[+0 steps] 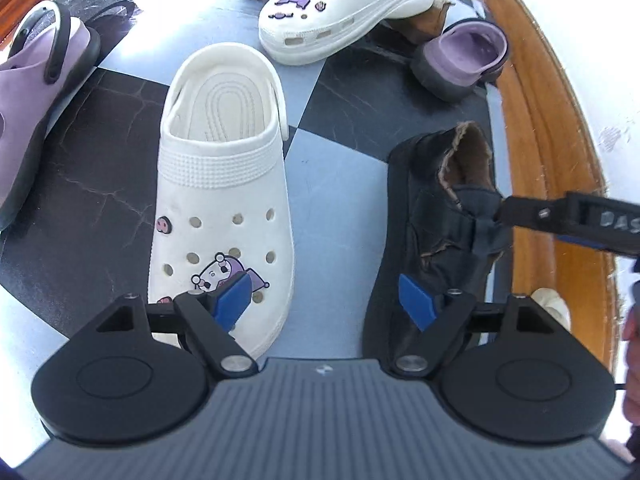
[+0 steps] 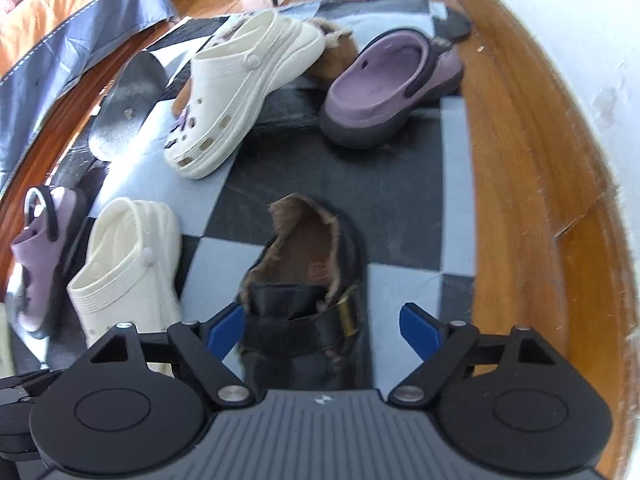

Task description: Organize scattered shoes

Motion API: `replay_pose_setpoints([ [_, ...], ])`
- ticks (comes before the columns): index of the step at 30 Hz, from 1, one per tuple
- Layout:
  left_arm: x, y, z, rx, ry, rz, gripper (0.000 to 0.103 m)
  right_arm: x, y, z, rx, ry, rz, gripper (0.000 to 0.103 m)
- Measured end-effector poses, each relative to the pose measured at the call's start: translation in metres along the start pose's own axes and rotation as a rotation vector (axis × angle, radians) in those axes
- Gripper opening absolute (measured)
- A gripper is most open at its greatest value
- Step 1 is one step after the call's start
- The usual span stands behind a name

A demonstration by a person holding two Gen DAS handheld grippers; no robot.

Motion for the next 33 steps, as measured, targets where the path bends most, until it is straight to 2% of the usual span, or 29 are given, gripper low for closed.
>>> replay_pose_setpoints([
  [3, -0.007, 0.015, 0.005, -0.035, -0.038, -0.034, 0.081, 0.006, -0.006, 0.009, -0.016, 0.035, 0.032, 0.091],
  [8, -0.016, 0.025, 0.024, -0.021, -0.002, -0.034, 0.082, 0.022, -0.039, 0.022, 0.088, 0.157, 0.095, 0.1],
  [11, -0.017, 0.022, 0.041, -0.055, 0.023, -0.017, 0.082, 0.038, -0.07, 0.024, 0.139, 0.208, 0.154, 0.102],
  [13, -0.018, 0.019, 0.053, -0.075, 0.045, 0.002, 0.082, 0.049, -0.089, 0.024, 0.179, 0.25, 0.185, 0.099],
  [14, -0.018, 0.019, 0.06, -0.08, 0.061, 0.008, 0.082, 0.051, -0.091, 0.023, 0.172, 0.254, 0.18, 0.098],
  [16, -0.02, 0.022, 0.071, -0.076, 0.098, 0.008, 0.082, 0.049, -0.088, 0.018, 0.139, 0.212, 0.181, 0.094],
  [17, -0.02, 0.023, 0.078, -0.062, 0.133, 0.011, 0.082, 0.047, -0.085, 0.015, 0.13, 0.18, 0.176, 0.088],
  [18, -0.018, 0.025, 0.082, -0.049, 0.154, 0.016, 0.082, 0.044, -0.08, 0.01, 0.107, 0.118, 0.164, 0.086],
  [20, -0.016, 0.029, 0.09, -0.019, 0.194, 0.027, 0.082, 0.04, -0.073, -0.002, 0.063, 0.008, 0.144, 0.085],
  [22, -0.017, 0.033, 0.095, -0.034, 0.189, 0.026, 0.082, 0.035, -0.065, -0.023, 0.073, -0.131, 0.12, 0.084],
  [26, -0.019, 0.039, 0.097, -0.035, 0.176, 0.012, 0.084, 0.035, -0.057, -0.05, 0.235, -0.084, 0.086, 0.084],
  [28, -0.019, 0.038, 0.098, -0.022, 0.173, 0.021, 0.084, 0.043, -0.06, -0.053, 0.258, -0.061, 0.101, 0.086],
  [29, -0.019, 0.038, 0.098, -0.019, 0.169, 0.025, 0.084, 0.046, -0.063, -0.054, 0.262, -0.063, 0.124, 0.091],
  [31, -0.02, 0.038, 0.099, -0.027, 0.166, 0.033, 0.084, 0.05, -0.065, -0.053, 0.281, -0.053, 0.144, 0.092],
  [33, -0.02, 0.04, 0.099, -0.028, 0.17, 0.035, 0.084, 0.048, -0.063, -0.049, 0.329, 0.033, 0.136, 0.097],
])
Point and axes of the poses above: each gripper's, at about its wrist camera, not at the fingertips, and y roughly against the way its jaws point, z to its left, x to its underside, the point moved 9 cm from there along -y, roughly the way its jaws point, and after that the axes turned 2 degrees about -z, right-handed, at the moved point
